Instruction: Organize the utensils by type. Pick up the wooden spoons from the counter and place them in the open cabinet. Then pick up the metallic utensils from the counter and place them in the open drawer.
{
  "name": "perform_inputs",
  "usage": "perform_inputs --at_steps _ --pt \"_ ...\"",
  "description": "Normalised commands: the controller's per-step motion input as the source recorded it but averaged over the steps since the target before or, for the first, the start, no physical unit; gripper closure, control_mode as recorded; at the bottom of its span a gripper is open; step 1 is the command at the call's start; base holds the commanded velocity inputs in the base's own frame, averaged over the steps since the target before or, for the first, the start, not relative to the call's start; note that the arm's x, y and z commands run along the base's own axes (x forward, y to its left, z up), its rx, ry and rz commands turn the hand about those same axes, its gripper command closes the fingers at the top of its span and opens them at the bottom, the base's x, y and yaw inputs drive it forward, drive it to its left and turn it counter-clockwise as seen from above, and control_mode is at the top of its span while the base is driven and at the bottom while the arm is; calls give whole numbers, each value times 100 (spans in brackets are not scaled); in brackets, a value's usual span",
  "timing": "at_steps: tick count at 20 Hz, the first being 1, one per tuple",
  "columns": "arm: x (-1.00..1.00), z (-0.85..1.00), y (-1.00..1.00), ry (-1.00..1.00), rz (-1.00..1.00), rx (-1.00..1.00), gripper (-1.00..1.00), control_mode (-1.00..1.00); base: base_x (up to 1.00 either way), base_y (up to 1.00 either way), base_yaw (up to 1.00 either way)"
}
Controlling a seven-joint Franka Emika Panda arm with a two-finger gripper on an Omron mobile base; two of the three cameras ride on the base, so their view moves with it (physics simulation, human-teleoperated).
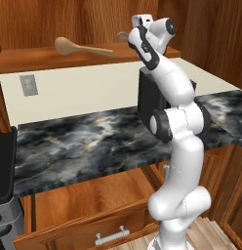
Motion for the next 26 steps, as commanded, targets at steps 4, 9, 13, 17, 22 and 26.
perform_inputs --at_steps 4,9,13,17,22,26 --pt "22 -2 0 0 0 -1 100 -100 0 0 0" --pt "22 -2 0 0 0 -1 100 -100 0 0 0" --pt "19 -3 2 0 3 -2 100 -100 0 0 0" --pt "4 -13 7 0 6 -1 100 -100 0 0 0" --pt "10 -12 8 0 5 -2 100 -100 0 0 0" --pt "0 -15 3 0 5 -1 100 -100 0 0 0"
